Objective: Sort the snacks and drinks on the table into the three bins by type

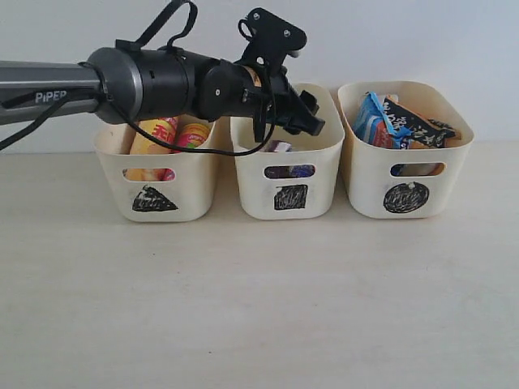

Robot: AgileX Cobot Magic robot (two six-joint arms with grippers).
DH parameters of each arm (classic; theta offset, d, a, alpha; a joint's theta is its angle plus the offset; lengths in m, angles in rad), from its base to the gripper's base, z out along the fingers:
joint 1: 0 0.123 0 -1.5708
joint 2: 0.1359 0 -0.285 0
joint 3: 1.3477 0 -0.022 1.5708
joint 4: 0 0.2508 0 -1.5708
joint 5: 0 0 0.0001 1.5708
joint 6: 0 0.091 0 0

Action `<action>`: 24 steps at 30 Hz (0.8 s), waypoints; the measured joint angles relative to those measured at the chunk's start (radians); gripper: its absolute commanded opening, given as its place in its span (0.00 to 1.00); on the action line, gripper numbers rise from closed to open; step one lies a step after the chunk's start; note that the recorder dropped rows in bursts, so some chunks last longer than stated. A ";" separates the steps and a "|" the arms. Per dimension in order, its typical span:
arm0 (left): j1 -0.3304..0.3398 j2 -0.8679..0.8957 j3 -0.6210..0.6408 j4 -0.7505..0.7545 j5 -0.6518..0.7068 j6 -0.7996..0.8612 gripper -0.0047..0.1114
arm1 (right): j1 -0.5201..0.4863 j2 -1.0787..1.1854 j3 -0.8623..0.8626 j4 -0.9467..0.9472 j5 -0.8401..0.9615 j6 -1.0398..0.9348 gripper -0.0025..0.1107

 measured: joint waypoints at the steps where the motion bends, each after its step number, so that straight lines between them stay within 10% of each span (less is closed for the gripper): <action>1: 0.000 0.000 0.000 0.000 0.000 0.000 0.68 | 0.000 0.000 0.000 0.000 0.000 0.000 0.02; 5: 0.000 0.000 0.000 0.000 0.010 0.000 0.60 | 0.000 0.000 0.000 0.000 0.000 0.000 0.02; 13: 0.000 -0.090 0.000 0.000 0.231 0.002 0.09 | 0.000 0.000 0.000 0.000 0.000 0.000 0.02; 24: 0.000 -0.220 0.000 0.049 0.687 0.028 0.07 | 0.000 0.000 0.000 0.000 0.000 0.000 0.02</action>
